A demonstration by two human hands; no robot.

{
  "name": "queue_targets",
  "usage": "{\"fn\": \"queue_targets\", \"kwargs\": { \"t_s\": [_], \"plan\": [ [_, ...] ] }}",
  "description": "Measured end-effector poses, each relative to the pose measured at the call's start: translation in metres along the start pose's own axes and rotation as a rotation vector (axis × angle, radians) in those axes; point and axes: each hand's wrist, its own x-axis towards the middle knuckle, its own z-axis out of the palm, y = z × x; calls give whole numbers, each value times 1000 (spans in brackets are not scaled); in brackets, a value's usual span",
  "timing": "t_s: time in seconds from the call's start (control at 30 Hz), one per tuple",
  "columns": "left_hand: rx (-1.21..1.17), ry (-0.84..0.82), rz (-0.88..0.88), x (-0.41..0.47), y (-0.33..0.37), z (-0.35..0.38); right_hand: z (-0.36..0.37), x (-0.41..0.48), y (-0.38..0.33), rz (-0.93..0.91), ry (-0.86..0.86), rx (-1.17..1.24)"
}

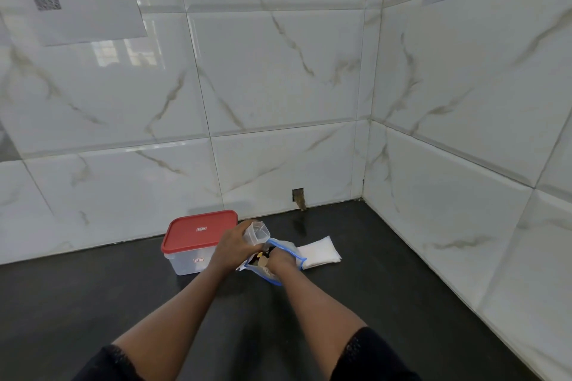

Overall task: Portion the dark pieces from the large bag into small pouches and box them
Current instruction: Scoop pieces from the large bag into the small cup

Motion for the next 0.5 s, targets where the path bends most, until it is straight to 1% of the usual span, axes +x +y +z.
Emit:
{"fn": "queue_targets", "kwargs": {
  "t_s": [0.07,0.1,0.17,0.27,0.4,0.43,0.47,0.5],
  "plan": [
    [2,-13,13,1,-3,-4,2,3,-3,25,0,45],
    [3,-17,18,2,-4,-6,5,9,-2,11,25,13],
    [2,-22,20,3,-6,-8,8,11,-3,26,19,-35],
    [3,-38,49,5,-10,-7,12,15,-8,134,-13,154],
    [35,-52,57,10,-12,-10,16,17,-11,98,-11,102],
    [36,-51,64,11,-13,-10,16,20,-11,73,5,132],
    [30,-47,72,11,-13,-11,15,22,-13,84,-13,102],
    [28,-42,83,11,-14,-11,15,21,-13,113,-31,139]
  ]
}}
